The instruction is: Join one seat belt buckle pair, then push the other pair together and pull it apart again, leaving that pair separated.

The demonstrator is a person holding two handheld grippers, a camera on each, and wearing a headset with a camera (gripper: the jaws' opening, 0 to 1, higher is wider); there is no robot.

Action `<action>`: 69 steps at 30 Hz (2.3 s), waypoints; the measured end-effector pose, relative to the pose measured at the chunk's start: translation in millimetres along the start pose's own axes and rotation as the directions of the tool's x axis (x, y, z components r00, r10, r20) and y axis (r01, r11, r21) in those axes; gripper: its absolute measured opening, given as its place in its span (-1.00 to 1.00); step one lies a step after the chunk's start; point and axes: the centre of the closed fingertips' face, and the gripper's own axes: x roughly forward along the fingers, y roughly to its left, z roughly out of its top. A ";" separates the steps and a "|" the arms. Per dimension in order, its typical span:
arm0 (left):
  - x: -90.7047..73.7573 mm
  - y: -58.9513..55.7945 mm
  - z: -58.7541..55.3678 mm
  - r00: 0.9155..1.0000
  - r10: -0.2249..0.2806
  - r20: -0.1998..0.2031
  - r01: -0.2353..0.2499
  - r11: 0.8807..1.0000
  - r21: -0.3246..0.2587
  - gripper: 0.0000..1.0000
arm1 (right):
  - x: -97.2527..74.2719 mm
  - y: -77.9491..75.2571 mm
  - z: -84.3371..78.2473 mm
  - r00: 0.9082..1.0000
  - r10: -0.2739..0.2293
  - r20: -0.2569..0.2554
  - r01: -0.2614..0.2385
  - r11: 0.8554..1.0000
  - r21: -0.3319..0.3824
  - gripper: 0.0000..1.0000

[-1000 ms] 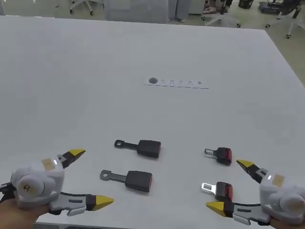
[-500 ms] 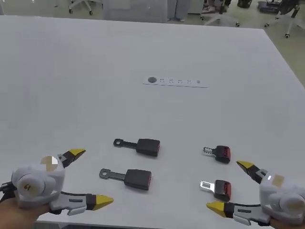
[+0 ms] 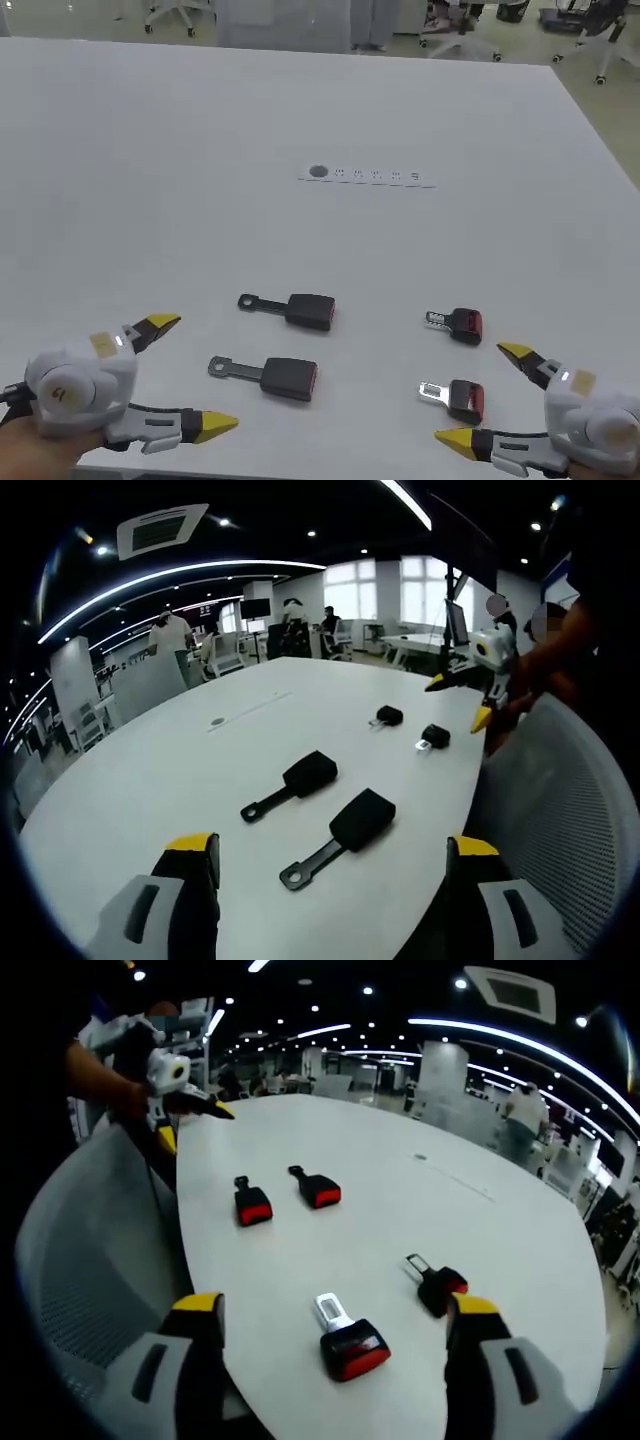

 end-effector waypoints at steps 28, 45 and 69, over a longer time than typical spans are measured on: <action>21.0 -5.4 -3.0 0.998 -0.047 -0.052 0.049 0.998 0.047 0.87 | -1.5 -5.3 -20.4 0.998 0.032 -0.049 -0.031 0.999 0.018 0.74; 46.6 -7.6 -8.4 0.986 -0.111 -0.121 0.125 0.986 0.113 0.84 | 10.2 -13.1 -26.9 0.994 0.077 -0.074 -0.075 0.997 0.029 0.65; 86.6 -7.7 -27.8 0.952 -0.223 -0.209 0.256 0.956 0.144 0.68 | 32.7 -18.2 -46.6 0.975 0.156 -0.156 -0.150 0.988 0.046 0.56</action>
